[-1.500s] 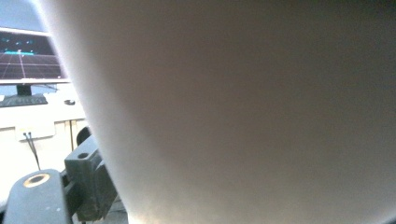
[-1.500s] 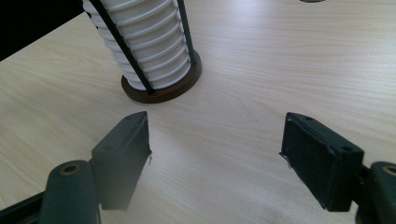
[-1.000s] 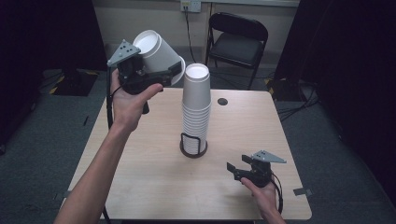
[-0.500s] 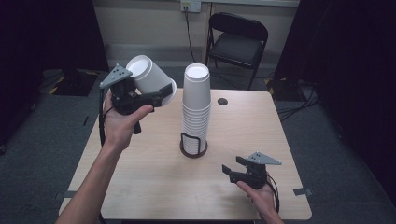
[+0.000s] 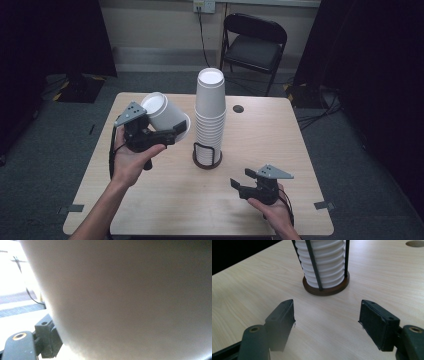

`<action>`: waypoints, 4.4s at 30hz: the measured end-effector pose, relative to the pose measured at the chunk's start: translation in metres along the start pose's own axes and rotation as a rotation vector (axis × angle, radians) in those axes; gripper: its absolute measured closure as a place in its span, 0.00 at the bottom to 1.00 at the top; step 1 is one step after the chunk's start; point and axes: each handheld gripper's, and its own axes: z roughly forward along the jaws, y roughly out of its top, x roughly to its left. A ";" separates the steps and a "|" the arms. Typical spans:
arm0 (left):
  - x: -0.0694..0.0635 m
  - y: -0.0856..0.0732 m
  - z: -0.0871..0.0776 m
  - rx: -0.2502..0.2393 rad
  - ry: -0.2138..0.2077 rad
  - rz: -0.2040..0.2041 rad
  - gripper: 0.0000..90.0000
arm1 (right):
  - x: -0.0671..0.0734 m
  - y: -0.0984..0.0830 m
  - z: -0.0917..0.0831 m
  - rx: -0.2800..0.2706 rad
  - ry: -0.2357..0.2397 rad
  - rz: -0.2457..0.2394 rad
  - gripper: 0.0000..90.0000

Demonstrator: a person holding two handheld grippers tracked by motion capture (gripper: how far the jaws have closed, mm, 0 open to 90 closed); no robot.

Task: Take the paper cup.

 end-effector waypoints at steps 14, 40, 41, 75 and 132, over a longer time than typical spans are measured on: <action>-0.018 -0.041 0.017 0.146 -0.066 -0.049 0.14 | 0.023 0.015 0.010 -0.032 0.055 -0.045 0.31; -0.027 -0.110 0.041 0.287 -0.168 -0.270 0.14 | 0.049 0.011 0.012 -0.103 0.129 -0.101 0.30; -0.026 -0.112 0.042 0.297 -0.177 -0.289 0.14 | 0.050 0.010 0.012 -0.112 0.122 -0.119 0.32; -0.031 -0.128 0.052 0.390 -0.288 -0.562 0.15 | 0.059 0.004 0.018 -0.242 0.118 -0.258 0.65; -0.005 -0.108 0.038 0.169 -0.226 -0.447 0.17 | 0.068 0.009 0.026 -0.234 0.143 -0.233 0.95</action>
